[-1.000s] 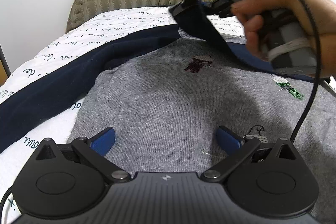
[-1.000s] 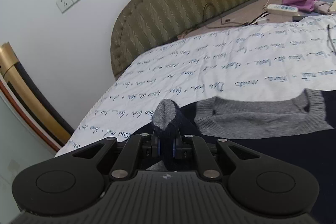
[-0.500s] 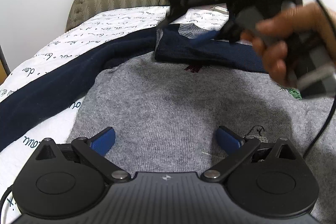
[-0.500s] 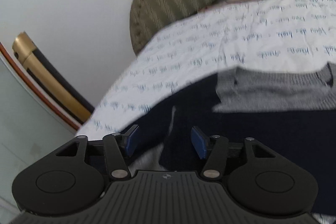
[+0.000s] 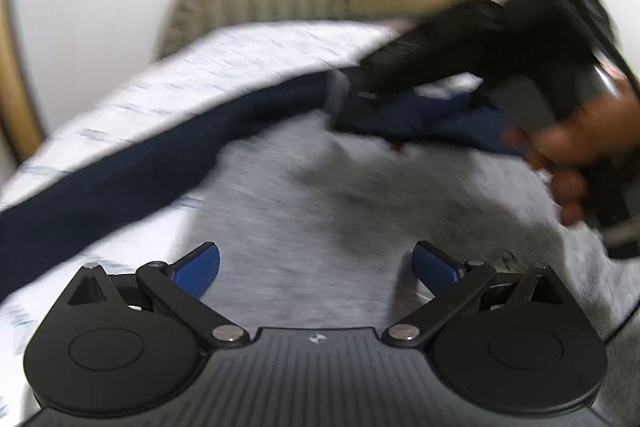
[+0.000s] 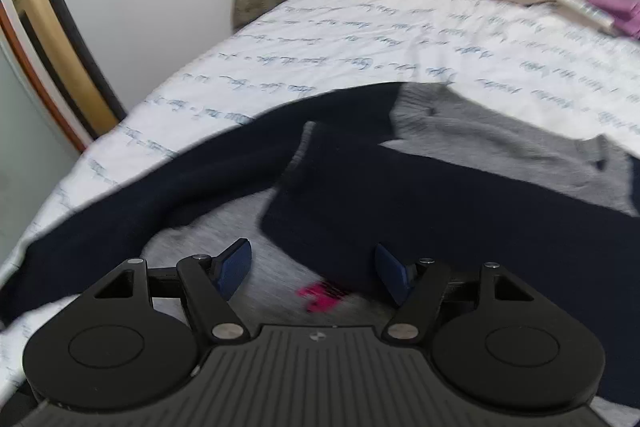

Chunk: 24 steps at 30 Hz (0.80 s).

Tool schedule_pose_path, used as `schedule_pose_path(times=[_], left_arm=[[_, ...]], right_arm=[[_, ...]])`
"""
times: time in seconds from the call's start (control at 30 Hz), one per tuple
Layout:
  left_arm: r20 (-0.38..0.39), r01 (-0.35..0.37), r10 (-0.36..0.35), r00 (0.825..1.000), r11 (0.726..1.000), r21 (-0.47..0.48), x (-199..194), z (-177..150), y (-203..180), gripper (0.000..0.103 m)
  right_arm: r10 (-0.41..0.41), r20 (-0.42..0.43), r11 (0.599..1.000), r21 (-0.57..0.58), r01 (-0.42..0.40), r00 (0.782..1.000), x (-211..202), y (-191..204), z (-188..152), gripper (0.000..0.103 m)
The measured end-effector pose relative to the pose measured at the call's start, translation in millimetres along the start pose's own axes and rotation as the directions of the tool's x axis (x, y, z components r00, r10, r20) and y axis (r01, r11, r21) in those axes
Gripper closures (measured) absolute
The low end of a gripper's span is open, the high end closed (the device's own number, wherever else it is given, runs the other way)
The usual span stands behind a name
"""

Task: Fold small clothes
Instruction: 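Lift the sleeve with the right tool and fold it across the sweater body, then reach the left tool to the other navy sleeve's cuff and grasp it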

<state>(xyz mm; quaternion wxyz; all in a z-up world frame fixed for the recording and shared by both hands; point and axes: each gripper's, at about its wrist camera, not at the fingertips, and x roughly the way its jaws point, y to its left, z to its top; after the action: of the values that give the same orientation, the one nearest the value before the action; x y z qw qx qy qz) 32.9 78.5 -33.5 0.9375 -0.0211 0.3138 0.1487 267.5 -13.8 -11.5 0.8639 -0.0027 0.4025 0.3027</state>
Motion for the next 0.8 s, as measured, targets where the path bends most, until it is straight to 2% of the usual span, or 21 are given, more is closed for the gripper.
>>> schedule_pose_path(times=[0.1, 0.27, 0.37, 0.43, 0.5, 0.6, 0.63, 0.7, 0.73, 0.77, 0.8], left_arm=[[0.033, -0.12, 0.122, 0.992, 0.991, -0.062, -18.4, 2.6, 18.2, 0.0], [-0.005, -0.141, 0.143, 0.99, 0.965, -0.222, -29.5, 10.0, 76.6, 0.0], [-0.019, -0.201, 0.203, 0.979, 0.945, -0.259, -30.1, 14.4, 116.7, 0.0], [-0.052, -0.294, 0.291, 0.955, 0.917, -0.27, -27.6, 17.6, 147.5, 0.0], [-0.057, -0.399, 0.401, 0.914, 0.871, -0.287, -27.7, 19.3, 182.7, 0.0], [-0.109, -0.595, 0.591, 0.799, 0.751, -0.288, -30.1, 20.9, 230.5, 0.0], [-0.11, -0.631, 0.632, 0.767, 0.715, -0.3, -34.3, 20.8, 245.5, 0.0], [-0.128, -0.671, 0.672, 0.73, 0.667, -0.326, -43.3, 21.3, 263.9, 0.0], [-0.125, -0.669, 0.674, 0.728, 0.659, -0.343, -50.4, 20.9, 270.0, 0.0], [-0.118, -0.661, 0.669, 0.734, 0.663, -0.351, -56.0, 19.9, 269.8, 0.0], [-0.126, -0.646, 0.652, 0.748, 0.672, -0.362, -62.8, 19.1, 269.7, 0.0]], right_arm=[[0.062, 0.062, 0.998, 0.016, -0.063, 0.996, -27.1, -0.1, -5.9, 0.031], [0.105, 0.1, 0.994, 0.009, -0.106, 0.989, -53.3, 2.4, -28.9, 0.026], [0.141, 0.092, 0.99, 0.01, -0.142, 0.986, -65.1, 2.1, -46.2, 0.026], [0.142, 0.086, 0.99, 0.009, -0.143, 0.986, -69.6, 0.8, -54.7, 0.026], [0.14, 0.088, 0.99, 0.01, -0.141, 0.986, -75.0, -1.7, -61.4, 0.026], [0.139, 0.104, 0.989, 0.029, -0.142, 0.985, -83.8, -7.3, -69.3, 0.024], [0.14, 0.107, 0.989, 0.036, -0.144, 0.984, -84.8, -9.0, -71.4, 0.024], [0.146, 0.109, 0.987, 0.045, -0.151, 0.983, -86.0, -10.7, -74.4, 0.023], [0.148, 0.108, 0.987, 0.048, -0.154, 0.983, -85.1, -11.4, -76.0, 0.022], [0.152, 0.107, 0.986, 0.047, -0.157, 0.983, -85.3, -10.6, -78.2, 0.021], [0.156, 0.102, 0.986, 0.044, -0.162, 0.982, -85.5, -9.6, -80.3, 0.02]])
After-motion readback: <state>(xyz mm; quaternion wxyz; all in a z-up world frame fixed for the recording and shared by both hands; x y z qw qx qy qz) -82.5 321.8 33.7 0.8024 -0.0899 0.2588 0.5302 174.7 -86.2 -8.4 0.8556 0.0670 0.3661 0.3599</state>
